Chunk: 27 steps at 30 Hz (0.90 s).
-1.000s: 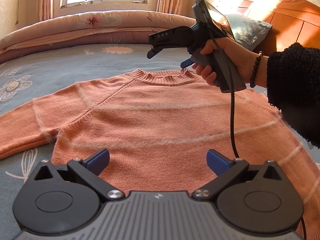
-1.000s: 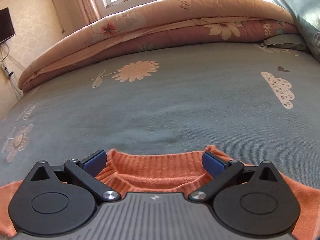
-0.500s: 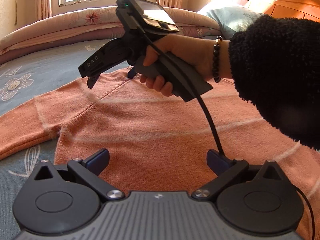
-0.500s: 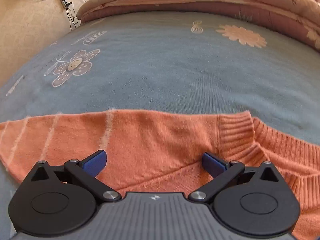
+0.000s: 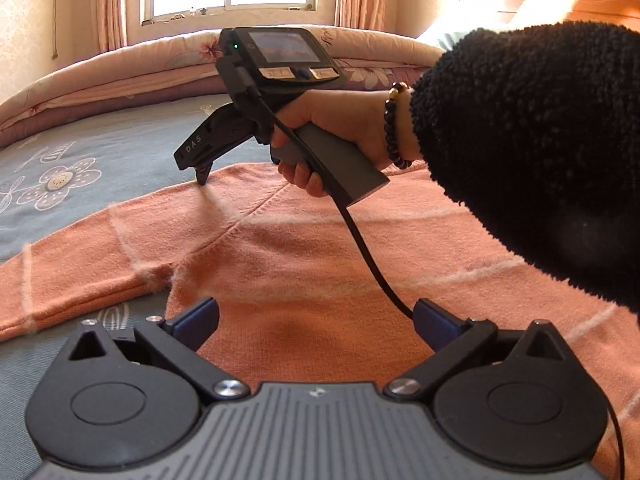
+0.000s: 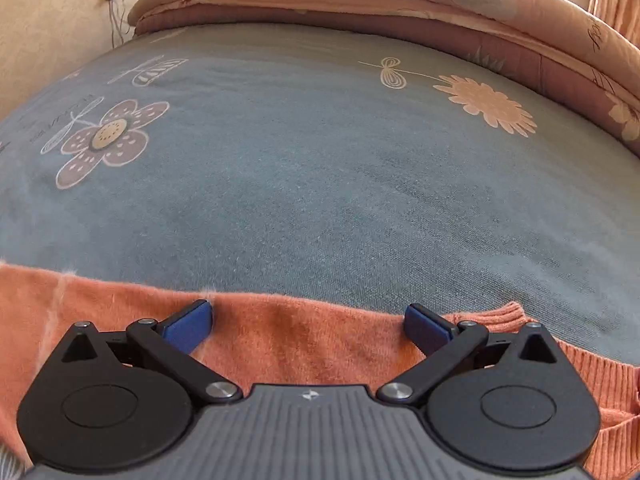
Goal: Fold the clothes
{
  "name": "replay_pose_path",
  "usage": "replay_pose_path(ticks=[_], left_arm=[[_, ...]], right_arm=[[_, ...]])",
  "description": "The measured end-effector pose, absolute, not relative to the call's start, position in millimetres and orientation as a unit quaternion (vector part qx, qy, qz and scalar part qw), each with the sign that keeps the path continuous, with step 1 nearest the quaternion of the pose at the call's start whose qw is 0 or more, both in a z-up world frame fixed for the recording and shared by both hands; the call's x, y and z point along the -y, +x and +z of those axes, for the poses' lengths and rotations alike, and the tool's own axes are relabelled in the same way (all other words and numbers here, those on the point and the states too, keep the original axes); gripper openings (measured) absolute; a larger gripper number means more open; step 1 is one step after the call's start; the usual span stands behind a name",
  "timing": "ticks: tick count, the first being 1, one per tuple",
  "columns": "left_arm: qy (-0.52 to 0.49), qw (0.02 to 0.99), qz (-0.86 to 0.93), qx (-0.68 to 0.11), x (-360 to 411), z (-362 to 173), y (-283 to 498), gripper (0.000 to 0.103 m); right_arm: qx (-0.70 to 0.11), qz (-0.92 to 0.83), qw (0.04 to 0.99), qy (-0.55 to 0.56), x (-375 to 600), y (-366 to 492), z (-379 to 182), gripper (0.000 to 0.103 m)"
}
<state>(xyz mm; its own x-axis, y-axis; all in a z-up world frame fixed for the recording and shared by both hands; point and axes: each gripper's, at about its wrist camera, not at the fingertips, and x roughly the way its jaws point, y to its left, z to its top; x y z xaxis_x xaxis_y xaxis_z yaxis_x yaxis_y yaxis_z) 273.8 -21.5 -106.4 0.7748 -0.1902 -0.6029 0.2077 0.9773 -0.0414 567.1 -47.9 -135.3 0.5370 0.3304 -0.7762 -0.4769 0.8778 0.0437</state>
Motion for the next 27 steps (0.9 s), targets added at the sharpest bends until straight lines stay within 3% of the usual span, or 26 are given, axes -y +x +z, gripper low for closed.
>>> replay_pose_path(ticks=[6, 14, 22, 27], left_arm=[[0.005, 0.945, -0.104, -0.309, 16, -99, 271, 0.102], [-0.002, 0.95, -0.146, -0.275, 24, -75, 253, 0.102], [-0.09, 0.918, -0.286, -0.261, 25, -39, 215, 0.102], [-0.133, 0.86, -0.413, -0.269, 25, -19, 183, 0.102]], right_arm=[[-0.412, 0.225, 0.879, -0.086, 55, 556, -114, 0.103], [-0.409, 0.2, 0.88, -0.134, 139, 483, -40, 0.103], [-0.39, 0.109, 0.903, -0.146, 221, 369, 54, 0.103], [-0.399, 0.054, 0.903, -0.151, 255, 313, 66, 0.103]])
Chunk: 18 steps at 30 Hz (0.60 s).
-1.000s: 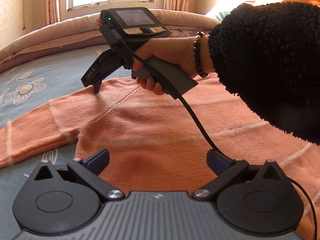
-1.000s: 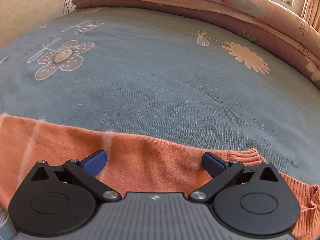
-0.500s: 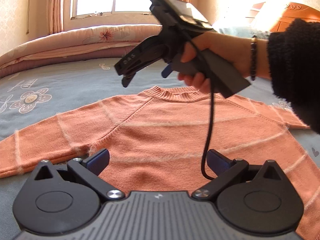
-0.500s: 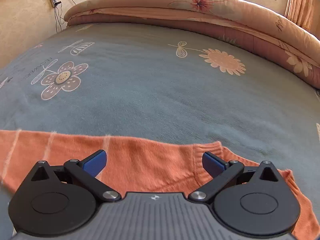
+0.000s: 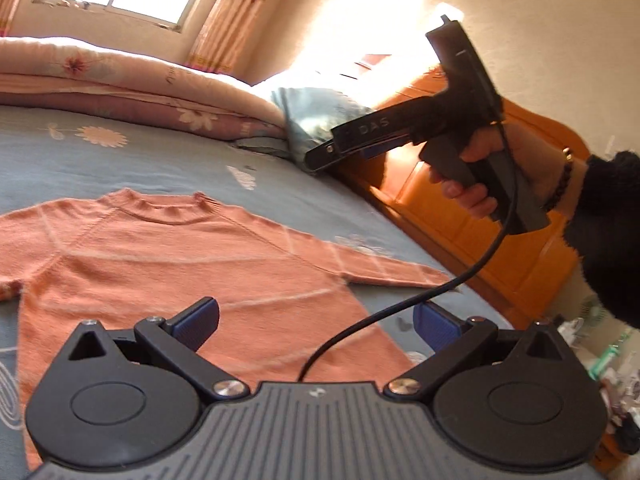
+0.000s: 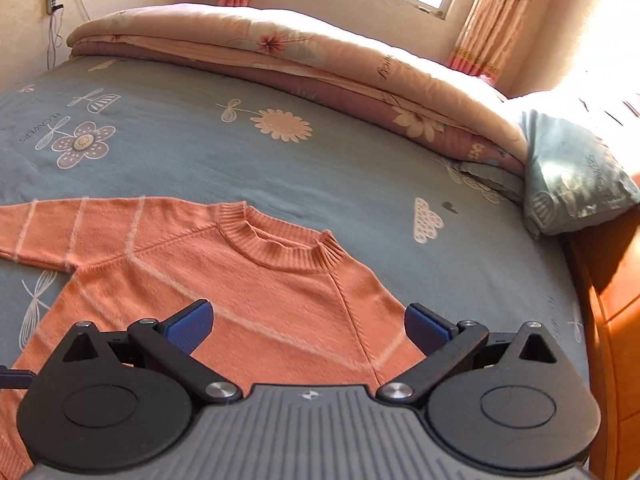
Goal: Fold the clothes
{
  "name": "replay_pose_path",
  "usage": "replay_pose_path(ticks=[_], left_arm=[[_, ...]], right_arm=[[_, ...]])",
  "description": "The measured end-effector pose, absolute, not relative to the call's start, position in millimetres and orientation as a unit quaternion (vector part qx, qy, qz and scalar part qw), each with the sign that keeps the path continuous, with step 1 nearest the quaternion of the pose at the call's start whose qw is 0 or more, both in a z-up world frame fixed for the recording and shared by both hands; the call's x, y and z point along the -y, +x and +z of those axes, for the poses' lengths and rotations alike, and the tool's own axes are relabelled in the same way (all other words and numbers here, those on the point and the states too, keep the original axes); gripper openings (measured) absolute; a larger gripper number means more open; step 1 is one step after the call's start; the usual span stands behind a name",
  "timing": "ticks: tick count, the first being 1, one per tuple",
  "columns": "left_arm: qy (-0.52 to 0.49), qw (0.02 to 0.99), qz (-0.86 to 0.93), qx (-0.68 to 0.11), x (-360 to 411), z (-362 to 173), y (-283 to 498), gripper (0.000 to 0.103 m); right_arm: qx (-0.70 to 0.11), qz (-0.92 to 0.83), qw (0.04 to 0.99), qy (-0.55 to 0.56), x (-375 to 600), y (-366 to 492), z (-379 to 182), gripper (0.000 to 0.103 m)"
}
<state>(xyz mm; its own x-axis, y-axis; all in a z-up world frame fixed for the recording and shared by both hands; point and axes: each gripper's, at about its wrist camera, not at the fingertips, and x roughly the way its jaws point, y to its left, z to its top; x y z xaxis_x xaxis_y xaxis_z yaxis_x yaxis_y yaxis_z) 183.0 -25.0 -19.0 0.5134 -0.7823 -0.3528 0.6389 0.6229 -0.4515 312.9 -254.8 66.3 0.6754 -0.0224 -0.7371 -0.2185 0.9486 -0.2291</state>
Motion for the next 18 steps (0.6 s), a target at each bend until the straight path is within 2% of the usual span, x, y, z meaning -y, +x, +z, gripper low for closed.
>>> replay_pose_path(ticks=[3, 9, 18], left_arm=[[-0.151, 0.829, -0.474, -0.256, 24, -8, 159, 0.102], [-0.112, 0.821, -0.51, -0.229, 32, 6, 125, 0.102], [-0.142, 0.845, -0.448, -0.256, 0, 3, 157, 0.102]], right_arm=[[-0.413, 0.028, 0.901, -0.131, 270, 290, 53, 0.103], [-0.456, -0.006, 0.885, -0.091, 278, 265, 4, 0.103], [-0.483, 0.023, 0.875, -0.022, 271, 207, -37, 0.103]])
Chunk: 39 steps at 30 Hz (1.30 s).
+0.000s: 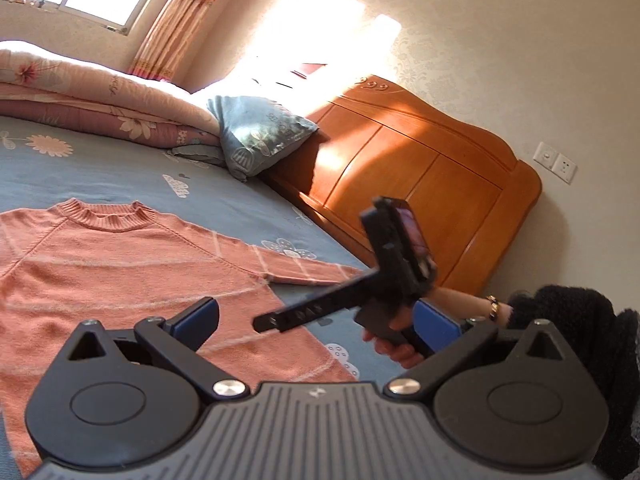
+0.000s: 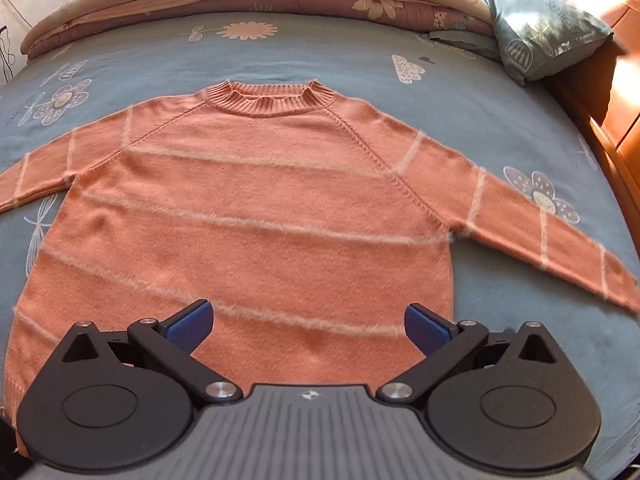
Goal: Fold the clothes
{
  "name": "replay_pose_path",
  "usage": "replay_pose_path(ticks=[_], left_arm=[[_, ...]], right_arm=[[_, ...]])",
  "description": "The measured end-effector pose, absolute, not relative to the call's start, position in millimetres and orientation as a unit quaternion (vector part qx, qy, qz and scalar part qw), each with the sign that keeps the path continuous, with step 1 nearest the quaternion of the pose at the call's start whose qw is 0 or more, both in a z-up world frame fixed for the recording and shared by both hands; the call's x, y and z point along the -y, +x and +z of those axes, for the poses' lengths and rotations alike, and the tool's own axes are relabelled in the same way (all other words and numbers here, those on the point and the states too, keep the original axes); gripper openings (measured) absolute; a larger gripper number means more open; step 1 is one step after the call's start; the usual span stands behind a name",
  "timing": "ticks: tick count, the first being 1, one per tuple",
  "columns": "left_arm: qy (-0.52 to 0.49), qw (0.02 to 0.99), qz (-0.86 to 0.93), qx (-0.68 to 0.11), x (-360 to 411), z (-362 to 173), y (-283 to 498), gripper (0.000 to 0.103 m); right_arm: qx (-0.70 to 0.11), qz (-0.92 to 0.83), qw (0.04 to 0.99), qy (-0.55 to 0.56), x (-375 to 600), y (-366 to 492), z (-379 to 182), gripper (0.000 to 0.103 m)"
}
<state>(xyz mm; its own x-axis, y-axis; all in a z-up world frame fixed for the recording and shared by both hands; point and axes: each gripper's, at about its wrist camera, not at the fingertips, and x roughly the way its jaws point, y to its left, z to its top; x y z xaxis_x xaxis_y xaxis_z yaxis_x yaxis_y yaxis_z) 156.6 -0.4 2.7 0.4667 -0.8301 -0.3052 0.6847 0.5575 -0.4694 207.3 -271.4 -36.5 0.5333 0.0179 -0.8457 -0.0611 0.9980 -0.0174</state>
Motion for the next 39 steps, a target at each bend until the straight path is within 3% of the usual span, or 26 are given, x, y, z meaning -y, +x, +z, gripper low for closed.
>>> replay_pose_path(ticks=[8, 13, 22, 28, 39], left_arm=[[-0.144, 0.837, -0.329, -0.414, 3, -76, 248, 0.102], [-0.116, 0.833, -0.262, -0.472, 7, -112, 246, 0.102], [-0.129, 0.865, -0.266, -0.406, 13, -118, 165, 0.102], [-0.134, 0.875, -0.233, -0.403, 11, -121, 146, 0.102], [-0.105, 0.889, -0.196, -0.402, 4, -121, 112, 0.102]], right_arm=[[-0.467, 0.076, 0.878, 0.075, 267, 135, -83, 0.103], [-0.41, 0.056, 0.908, 0.066, 261, 106, -109, 0.103], [-0.295, 0.119, 0.941, 0.119, 274, 77, -118, 0.103], [-0.324, 0.18, 0.918, 0.139, 268, 88, -135, 0.103], [-0.269, 0.095, 0.931, 0.226, 363, 40, -143, 0.103]])
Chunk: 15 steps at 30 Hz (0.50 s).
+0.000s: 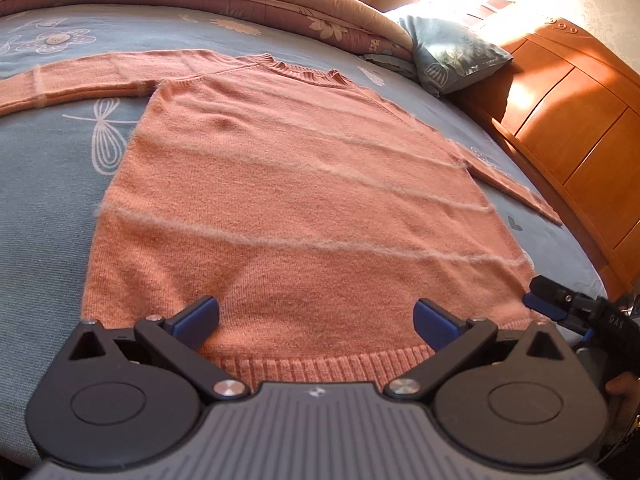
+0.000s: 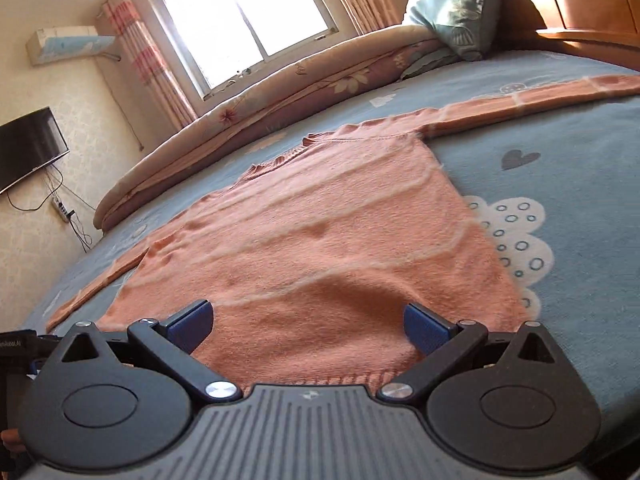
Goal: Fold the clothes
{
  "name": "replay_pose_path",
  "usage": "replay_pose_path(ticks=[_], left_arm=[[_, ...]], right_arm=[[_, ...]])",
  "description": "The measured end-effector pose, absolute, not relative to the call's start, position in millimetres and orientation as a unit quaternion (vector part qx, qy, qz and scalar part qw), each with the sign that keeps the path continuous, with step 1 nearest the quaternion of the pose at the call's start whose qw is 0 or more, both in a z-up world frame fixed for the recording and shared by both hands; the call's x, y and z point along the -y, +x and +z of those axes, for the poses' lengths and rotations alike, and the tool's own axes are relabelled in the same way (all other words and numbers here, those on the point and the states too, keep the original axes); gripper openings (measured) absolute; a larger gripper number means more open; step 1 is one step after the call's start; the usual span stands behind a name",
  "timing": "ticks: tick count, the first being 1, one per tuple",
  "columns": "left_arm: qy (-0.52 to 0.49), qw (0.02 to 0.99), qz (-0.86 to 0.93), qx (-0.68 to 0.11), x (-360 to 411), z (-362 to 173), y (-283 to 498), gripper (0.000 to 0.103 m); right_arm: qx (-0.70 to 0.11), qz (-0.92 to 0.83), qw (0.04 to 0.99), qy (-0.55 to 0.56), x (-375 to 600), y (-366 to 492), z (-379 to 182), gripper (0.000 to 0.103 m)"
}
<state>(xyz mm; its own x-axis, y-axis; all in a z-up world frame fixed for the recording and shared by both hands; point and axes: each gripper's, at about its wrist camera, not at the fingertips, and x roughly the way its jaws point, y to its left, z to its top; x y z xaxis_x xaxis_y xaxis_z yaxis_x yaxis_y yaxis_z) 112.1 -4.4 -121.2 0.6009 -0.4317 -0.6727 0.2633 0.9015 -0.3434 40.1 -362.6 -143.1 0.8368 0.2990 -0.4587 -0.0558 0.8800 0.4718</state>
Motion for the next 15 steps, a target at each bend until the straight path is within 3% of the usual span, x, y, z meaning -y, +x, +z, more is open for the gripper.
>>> replay_pose_path(ticks=[8, 15], left_arm=[[-0.067, 0.897, -0.162, -0.406, 22, -121, 111, 0.102], [-0.066, 0.896, -0.161, -0.409, 19, -121, 105, 0.102]], right_arm=[[-0.251, 0.134, 0.905, 0.316, 368, 69, -131, 0.103], [-0.293, 0.118, 0.897, 0.311, 369, 95, -146, 0.103]])
